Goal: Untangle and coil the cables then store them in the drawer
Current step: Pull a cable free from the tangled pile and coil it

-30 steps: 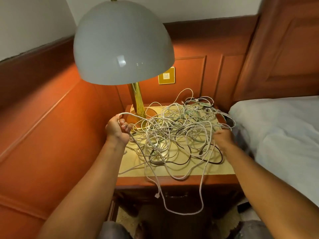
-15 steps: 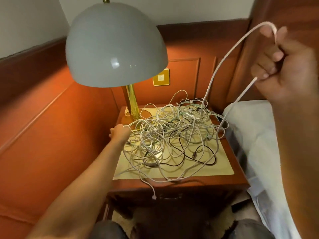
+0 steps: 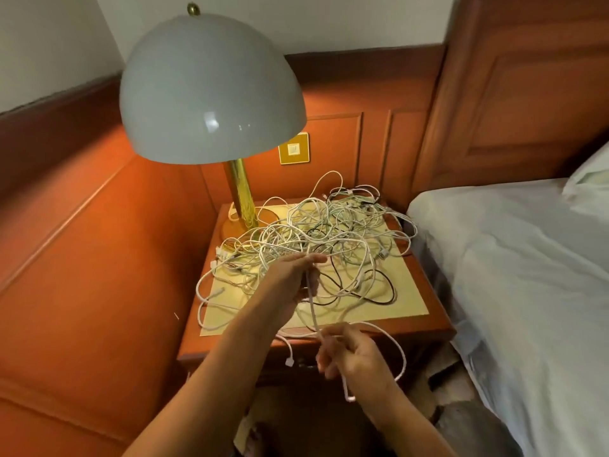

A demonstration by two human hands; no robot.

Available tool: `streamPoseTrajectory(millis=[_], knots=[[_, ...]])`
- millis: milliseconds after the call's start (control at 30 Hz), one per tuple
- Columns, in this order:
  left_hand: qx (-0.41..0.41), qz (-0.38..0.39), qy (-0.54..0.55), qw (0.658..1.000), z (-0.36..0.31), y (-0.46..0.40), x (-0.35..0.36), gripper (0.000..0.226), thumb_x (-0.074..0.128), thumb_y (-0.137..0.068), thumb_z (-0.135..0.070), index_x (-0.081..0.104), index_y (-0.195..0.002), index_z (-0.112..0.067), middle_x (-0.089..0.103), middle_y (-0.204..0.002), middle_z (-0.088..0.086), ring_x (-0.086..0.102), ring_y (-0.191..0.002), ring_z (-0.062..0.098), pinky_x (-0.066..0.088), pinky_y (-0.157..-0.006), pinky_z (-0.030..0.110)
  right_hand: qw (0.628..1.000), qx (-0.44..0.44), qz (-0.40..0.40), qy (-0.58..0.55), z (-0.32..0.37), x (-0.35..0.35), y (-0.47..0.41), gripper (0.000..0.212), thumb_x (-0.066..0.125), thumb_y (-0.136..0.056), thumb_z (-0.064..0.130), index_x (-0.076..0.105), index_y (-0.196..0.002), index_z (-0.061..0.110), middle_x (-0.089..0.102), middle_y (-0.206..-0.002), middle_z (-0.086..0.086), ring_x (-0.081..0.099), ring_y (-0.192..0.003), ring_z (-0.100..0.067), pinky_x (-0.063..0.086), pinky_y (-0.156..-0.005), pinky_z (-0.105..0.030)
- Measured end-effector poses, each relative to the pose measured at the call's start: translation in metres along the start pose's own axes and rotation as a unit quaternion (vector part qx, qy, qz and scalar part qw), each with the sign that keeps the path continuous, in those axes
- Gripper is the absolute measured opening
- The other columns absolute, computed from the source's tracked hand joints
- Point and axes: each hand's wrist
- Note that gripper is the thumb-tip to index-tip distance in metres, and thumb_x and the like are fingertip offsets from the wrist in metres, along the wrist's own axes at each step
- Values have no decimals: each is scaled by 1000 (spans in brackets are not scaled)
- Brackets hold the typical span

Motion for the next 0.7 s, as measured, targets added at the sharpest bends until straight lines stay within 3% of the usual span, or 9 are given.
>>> streamPoseTrajectory(millis=[67, 133, 200, 300, 433, 500, 567, 633, 700], knots=[[54, 17, -87, 995, 2, 12, -2, 26, 43, -102, -9, 65, -93, -1, 43, -53, 2, 39, -45, 11, 32, -47, 21, 996, 32, -11, -78, 7, -7, -14, 32, 41, -102, 32, 68, -106, 16, 73, -98, -4, 66, -98, -23, 49, -86, -36], [74, 56, -184, 979, 5, 24, 0, 27, 43, -102, -12, 67, -92, -2, 45, -56, 0, 38, -49, 8, 31, -49, 19, 970, 48, -2, -237, 26, -19, -39, 42, 38, -101, 39, 65, -113, 11, 72, -106, -12, 65, -104, -26, 48, -89, -41], [83, 55, -269, 958, 11, 26, -1, 27, 45, -102, -15, 67, -90, -6, 46, -57, -2, 39, -51, 7, 31, -50, 18, 940, 56, -29, -334, 53, -37, -67, 39, 40, -102, 34, 58, -116, 2, 72, -98, -15, 68, -94, -25, 52, -82, -39], [102, 30, -326, 939, 18, 25, -7, 29, 44, -102, -15, 65, -83, -14, 48, -54, -3, 42, -52, 11, 33, -56, 25, 918, 76, -85, -379, 94, -57, -94, 23, 43, -101, 16, 57, -103, -2, 66, -69, -9, 64, -63, -17, 56, -61, -28], [108, 21, -376, 920, 24, 20, -19, 27, 44, -102, -16, 65, -85, -18, 55, -63, -3, 47, -60, 16, 36, -58, 27, 942, -3, -174, -286, 131, -62, -100, 15, 38, -99, 2, 50, -94, 9, 60, -78, -12, 55, -64, -21, 47, -60, -32], [109, 13, -427, 897, 31, 15, -23, 24, 46, -101, -19, 68, -91, -19, 64, -78, -2, 59, -75, 20, 46, -70, 32, 947, -64, -189, -250, 139, -61, -93, 16, 38, -98, -3, 45, -99, 11, 60, -78, -13, 48, -60, -19, 41, -57, -31], [108, -1, -459, 882, 37, 14, -24, 21, 49, -100, -21, 68, -110, -19, 68, -105, 1, 62, -98, 20, 49, -87, 37, 959, -99, -167, -208, 141, -56, -82, 17, 41, -99, -1, 45, -111, 9, 63, -80, -11, 42, -56, -16, 36, -56, -30], [116, -24, -396, 911, 36, 16, -23, 27, 51, -99, -18, 63, -123, -16, 63, -121, 3, 57, -112, 19, 47, -96, 35, 971, -117, -149, -148, 138, -48, -69, 17, 42, -100, 0, 50, -112, 7, 66, -80, -9, 37, -53, -14, 33, -55, -29], [108, -35, -253, 961, 24, 22, -18, 25, 49, -100, -17, 64, -119, -9, 64, -117, 8, 58, -108, 21, 45, -92, 34, 976, -130, -136, -107, 129, -36, -58, 16, 44, -99, 0, 54, -109, 7, 68, -79, -7, 36, -51, -14, 32, -52, -29]])
Point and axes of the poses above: each hand's wrist, its own y-axis away from the middle knuckle, its own x-axis out of the palm, z = x × y
